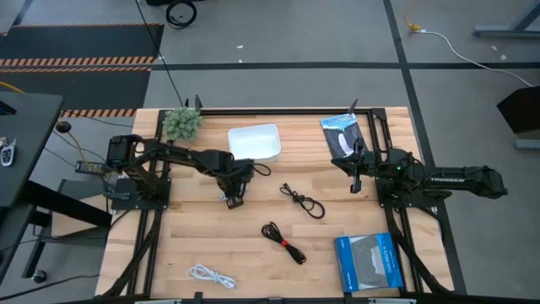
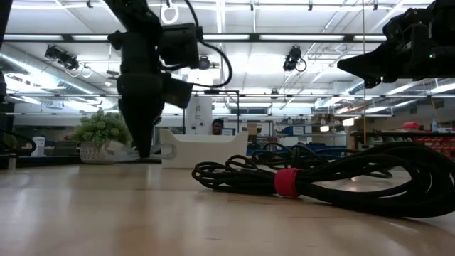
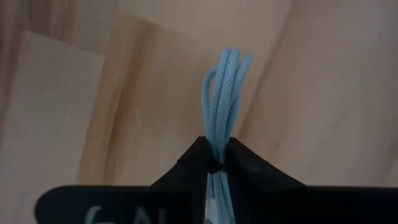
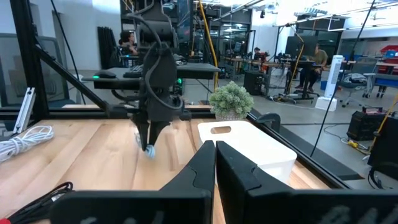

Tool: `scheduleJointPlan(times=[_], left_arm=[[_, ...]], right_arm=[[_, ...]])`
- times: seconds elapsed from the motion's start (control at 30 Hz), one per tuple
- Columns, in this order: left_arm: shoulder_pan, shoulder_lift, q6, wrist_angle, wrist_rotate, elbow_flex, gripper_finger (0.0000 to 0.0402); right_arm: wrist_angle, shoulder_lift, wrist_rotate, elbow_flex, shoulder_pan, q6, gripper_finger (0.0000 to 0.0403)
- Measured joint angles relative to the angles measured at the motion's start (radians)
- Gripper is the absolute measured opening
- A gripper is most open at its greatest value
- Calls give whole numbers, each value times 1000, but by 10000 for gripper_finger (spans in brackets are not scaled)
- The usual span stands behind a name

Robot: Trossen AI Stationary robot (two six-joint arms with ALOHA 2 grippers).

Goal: Pick and place USB-C Cables
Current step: Put the blue charger cable into the white bin

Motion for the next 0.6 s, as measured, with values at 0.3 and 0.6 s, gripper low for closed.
scheduleJointPlan(times=[0.3,0.6], left_arm=[[2,0,62,-145,0,173,42],[32,-2,71,-236,-7,361,42]], right_arm=[[0,0,0,0,0,0,20],[0,0,0,0,0,0,20]])
